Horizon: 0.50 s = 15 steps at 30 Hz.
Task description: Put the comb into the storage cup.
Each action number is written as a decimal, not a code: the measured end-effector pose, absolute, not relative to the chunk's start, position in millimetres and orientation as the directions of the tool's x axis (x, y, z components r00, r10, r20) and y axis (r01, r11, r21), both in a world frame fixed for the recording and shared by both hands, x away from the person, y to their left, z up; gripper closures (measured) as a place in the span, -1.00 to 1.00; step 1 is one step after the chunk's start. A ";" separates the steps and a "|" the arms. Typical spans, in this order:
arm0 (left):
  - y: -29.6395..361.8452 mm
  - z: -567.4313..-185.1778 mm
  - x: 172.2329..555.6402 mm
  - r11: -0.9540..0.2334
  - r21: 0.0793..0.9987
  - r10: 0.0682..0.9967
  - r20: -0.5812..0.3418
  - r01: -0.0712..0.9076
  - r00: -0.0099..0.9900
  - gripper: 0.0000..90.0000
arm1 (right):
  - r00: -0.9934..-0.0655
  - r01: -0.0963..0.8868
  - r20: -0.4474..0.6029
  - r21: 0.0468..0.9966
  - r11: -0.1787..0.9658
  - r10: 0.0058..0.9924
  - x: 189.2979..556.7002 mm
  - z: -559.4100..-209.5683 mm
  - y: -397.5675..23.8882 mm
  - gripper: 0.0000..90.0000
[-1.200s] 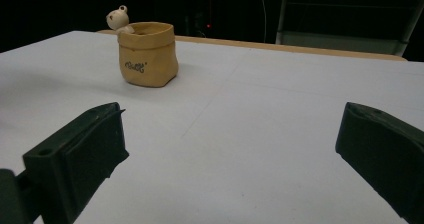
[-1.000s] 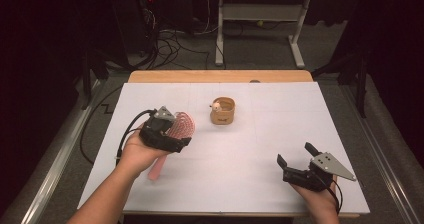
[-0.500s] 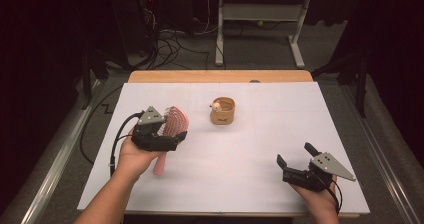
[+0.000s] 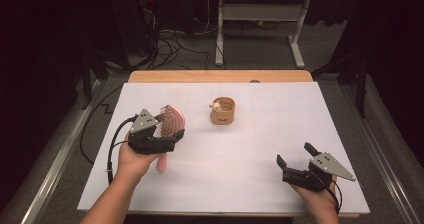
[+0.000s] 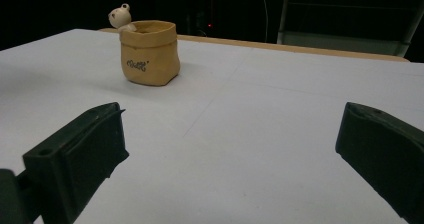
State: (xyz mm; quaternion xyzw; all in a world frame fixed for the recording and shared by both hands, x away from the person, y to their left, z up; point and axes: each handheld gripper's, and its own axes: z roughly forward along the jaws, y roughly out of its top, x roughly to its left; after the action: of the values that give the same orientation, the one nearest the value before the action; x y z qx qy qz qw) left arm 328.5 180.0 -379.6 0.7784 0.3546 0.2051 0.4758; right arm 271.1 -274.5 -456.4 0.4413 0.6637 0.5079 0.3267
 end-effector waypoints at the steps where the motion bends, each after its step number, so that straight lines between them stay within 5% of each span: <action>1: 180.3 -379.5 328.0 -0.289 0.890 0.747 -0.020 0.353 0.664 -0.55 | -0.397 0.254 0.015 0.963 0.095 0.918 271.2 -456.5 -274.5 -1.00; 15: 183.1 -384.6 325.2 -0.218 0.929 0.738 -0.043 0.299 0.674 -0.55 | -0.402 0.252 0.010 0.963 0.100 0.915 270.9 -456.4 -272.9 -1.00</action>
State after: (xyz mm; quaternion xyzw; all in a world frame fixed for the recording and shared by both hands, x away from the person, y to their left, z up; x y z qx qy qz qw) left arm 325.2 183.1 -384.6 0.7516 0.3447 0.2105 0.5215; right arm 270.9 -272.9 -456.4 0.4384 0.6658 0.5078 0.3266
